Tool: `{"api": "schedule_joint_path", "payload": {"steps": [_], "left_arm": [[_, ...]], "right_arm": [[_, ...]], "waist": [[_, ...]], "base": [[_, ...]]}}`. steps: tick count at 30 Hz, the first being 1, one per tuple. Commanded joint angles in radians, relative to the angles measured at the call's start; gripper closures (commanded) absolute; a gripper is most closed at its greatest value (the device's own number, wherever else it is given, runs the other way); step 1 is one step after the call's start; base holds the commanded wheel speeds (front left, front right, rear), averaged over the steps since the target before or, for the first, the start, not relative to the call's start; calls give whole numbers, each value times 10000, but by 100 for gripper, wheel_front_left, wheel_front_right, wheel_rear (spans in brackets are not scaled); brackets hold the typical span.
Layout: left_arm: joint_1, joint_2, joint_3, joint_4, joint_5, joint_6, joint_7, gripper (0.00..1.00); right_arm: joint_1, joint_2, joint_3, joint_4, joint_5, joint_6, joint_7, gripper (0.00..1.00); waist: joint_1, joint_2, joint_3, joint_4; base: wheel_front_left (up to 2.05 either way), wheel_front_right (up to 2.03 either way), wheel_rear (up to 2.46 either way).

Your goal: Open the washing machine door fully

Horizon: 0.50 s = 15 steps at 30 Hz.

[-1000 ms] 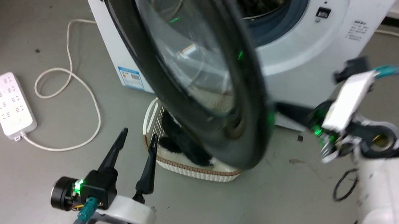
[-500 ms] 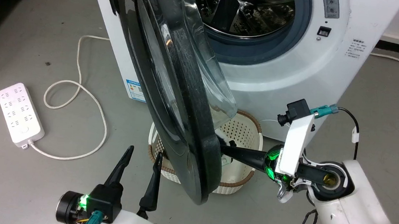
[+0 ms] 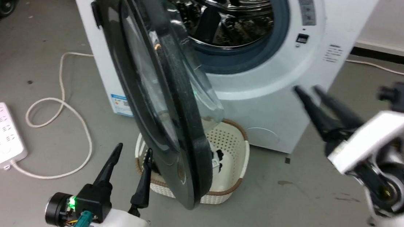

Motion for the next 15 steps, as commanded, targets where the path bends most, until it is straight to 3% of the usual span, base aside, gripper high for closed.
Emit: {"api": "schedule_joint_path", "payload": {"steps": [1, 4, 7, 11, 15], "left_arm": [[32, 12, 97, -71, 2, 66, -55, 0], [77, 16, 286, -135, 32, 76, -55, 0], [170, 20, 473, -192, 47, 75, -55, 0], [349, 22, 677, -252, 38, 35, -55, 0], [506, 20, 842, -209, -57, -50, -55, 0]], "right_arm": [[483, -517, 171, -388, -808, 10, -1033, 0], [997, -1323, 381, -757, -2460, 10, -2976, 0], [1583, -1664, 128, -679, -4239, 10, -4398, 0], [2579, -1071, -624, -894, -6625, 10, -5565, 0], [3758, 110, -1558, -1320, -8524, 10, -6204, 0]], "waist": [[0, 0, -111, -271], [0, 0, -222, -575], [0, 0, -338, -817], [0, 0, -447, -1071], [0, 0, -560, -1222]], "base": [[0, 0, 0], [0, 0, 0], [0, 0, 0], [0, 0, 0], [0, 0, 0]]}}
